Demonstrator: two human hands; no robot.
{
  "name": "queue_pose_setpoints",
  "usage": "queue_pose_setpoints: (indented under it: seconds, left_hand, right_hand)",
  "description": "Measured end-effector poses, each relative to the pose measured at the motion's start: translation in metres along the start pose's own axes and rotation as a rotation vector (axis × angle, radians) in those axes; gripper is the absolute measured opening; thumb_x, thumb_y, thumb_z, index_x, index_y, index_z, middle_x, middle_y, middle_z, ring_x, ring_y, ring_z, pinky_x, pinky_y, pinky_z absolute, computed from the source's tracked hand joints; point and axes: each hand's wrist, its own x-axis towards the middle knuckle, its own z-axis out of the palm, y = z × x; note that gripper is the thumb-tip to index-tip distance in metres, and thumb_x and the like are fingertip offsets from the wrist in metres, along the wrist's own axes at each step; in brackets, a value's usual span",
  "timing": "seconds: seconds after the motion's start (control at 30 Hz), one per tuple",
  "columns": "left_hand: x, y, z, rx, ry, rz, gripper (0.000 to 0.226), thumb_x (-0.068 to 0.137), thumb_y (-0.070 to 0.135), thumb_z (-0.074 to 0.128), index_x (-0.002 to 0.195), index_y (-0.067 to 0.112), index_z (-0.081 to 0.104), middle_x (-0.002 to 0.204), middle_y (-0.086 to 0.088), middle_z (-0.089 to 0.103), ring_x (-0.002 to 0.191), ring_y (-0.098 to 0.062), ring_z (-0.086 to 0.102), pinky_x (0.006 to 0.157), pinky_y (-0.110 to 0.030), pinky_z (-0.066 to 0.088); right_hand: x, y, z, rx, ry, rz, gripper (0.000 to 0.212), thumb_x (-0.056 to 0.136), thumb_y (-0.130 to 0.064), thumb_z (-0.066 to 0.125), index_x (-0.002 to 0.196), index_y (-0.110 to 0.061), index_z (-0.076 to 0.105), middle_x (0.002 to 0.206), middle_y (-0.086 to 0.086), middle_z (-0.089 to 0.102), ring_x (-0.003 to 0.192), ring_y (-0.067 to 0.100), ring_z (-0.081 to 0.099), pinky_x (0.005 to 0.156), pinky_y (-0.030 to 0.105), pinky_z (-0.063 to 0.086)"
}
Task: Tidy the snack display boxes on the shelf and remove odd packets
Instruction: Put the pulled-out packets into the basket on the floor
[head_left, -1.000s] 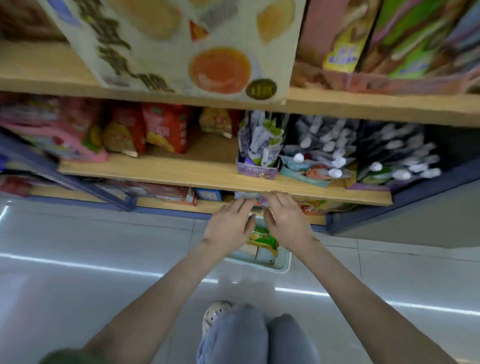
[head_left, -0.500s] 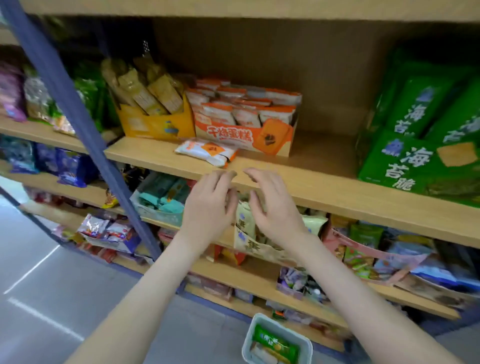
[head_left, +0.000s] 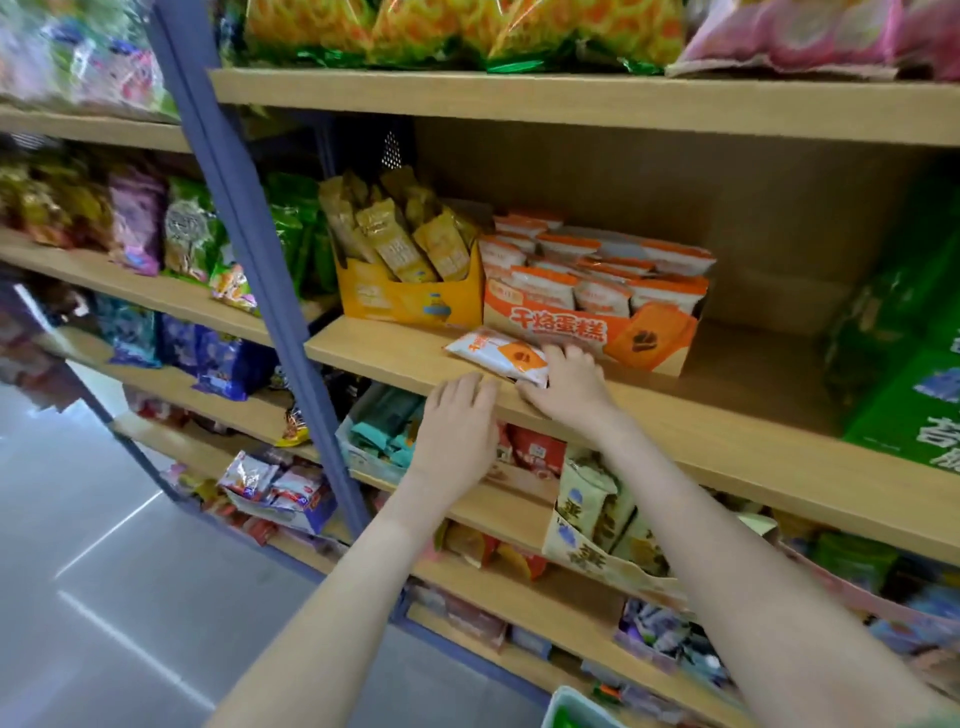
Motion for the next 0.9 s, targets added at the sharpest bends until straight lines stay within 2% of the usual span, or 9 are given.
queue_pose_setpoints:
  seconds: [0.17,0.3,0.4,0.5,0.57,0.63,0.7,0.8,0.9]
  left_hand:
    - [-0.018,-0.001,0.005,-0.049,0.190,0.073,0.055,0.089,0.027,0.060,0.137,0.003,0.049,0.139,-0.021,0.050,0.130,-0.034,0.042,0.110,-0.054,0.032]
    - [-0.056,0.010,0.024,-0.049,0.138,0.295,0.057,0.078,0.031,0.070,0.127,0.005,0.056,0.126,-0.016,0.061,0.122,-0.031,0.052,0.110,-0.053,0.032]
    - [-0.107,0.030,0.060,-0.123,-0.089,0.362,0.071,0.062,0.033,0.081,0.122,0.005,0.054,0.112,-0.013,0.064,0.108,-0.028,0.055,0.106,-0.049,0.034]
    - [-0.170,0.053,0.111,-0.200,-0.376,0.374,0.084,0.061,0.047,0.081,0.128,0.009,0.046,0.116,-0.010,0.062,0.111,-0.027,0.057,0.107,-0.047,0.031]
    - [-0.215,0.064,0.161,-0.248,-0.509,0.360,0.073,0.072,0.052,0.067,0.128,0.011,0.045,0.117,-0.009,0.062,0.110,-0.028,0.059,0.104,-0.045,0.033]
    - [-0.259,0.076,0.213,-0.299,-0.684,0.214,0.062,0.081,0.053,0.048,0.128,0.012,0.046,0.115,-0.009,0.062,0.102,-0.031,0.063,0.093,-0.041,0.043]
    - [-0.305,0.083,0.269,-0.301,-0.878,-0.029,0.072,0.087,0.056,0.026,0.143,0.013,0.040,0.126,-0.011,0.055,0.108,-0.033,0.060,0.086,-0.037,0.047]
    - [-0.385,0.088,0.359,-0.276,-1.097,-0.151,0.093,0.070,0.057,-0.003,0.153,0.024,0.023,0.145,-0.008,0.040,0.125,-0.028,0.047,0.096,-0.033,0.042]
    - [-0.441,0.099,0.441,-0.202,-1.192,-0.103,0.062,0.093,0.042,0.020,0.153,0.028,0.017,0.153,-0.005,0.026,0.134,-0.025,0.036,0.105,-0.033,0.036]
  right_hand:
    - [-0.060,0.014,0.007,0.126,0.199,-0.217,0.062,0.085,-0.034,0.063,0.138,-0.011,0.041,0.123,0.006,0.044,0.117,0.023,0.036,0.098,0.034,0.033]
    - [-0.139,0.047,0.051,0.172,0.179,-0.344,0.065,0.077,-0.038,0.058,0.133,-0.010,0.042,0.117,0.010,0.050,0.110,0.021,0.039,0.093,0.025,0.027]
    - [-0.190,0.088,0.105,0.234,-0.004,-0.234,0.064,0.077,-0.037,0.057,0.135,-0.015,0.037,0.119,0.009,0.048,0.113,0.022,0.040,0.095,0.027,0.029]
    - [-0.234,0.138,0.163,0.258,-0.188,-0.106,0.062,0.083,-0.030,0.064,0.138,-0.014,0.040,0.126,0.007,0.045,0.119,0.022,0.037,0.096,0.027,0.030]
    - [-0.263,0.179,0.212,0.245,-0.282,-0.001,0.064,0.084,-0.029,0.067,0.140,-0.012,0.040,0.130,0.010,0.044,0.123,0.022,0.034,0.096,0.021,0.025]
    - [-0.295,0.226,0.271,0.221,-0.329,0.130,0.068,0.082,-0.034,0.067,0.140,-0.010,0.041,0.131,0.012,0.047,0.124,0.026,0.038,0.097,0.021,0.026]
    - [-0.324,0.274,0.337,0.220,-0.393,0.263,0.069,0.081,-0.035,0.068,0.140,-0.010,0.042,0.130,0.012,0.048,0.124,0.032,0.042,0.099,0.030,0.032]
    - [-0.362,0.335,0.437,0.193,-0.471,0.399,0.070,0.085,-0.032,0.069,0.144,-0.012,0.038,0.137,0.013,0.044,0.128,0.032,0.042,0.100,0.034,0.037]
    - [-0.382,0.380,0.523,0.146,-0.544,0.390,0.074,0.086,-0.031,0.066,0.149,-0.014,0.030,0.145,0.011,0.037,0.130,0.031,0.041,0.102,0.033,0.037]
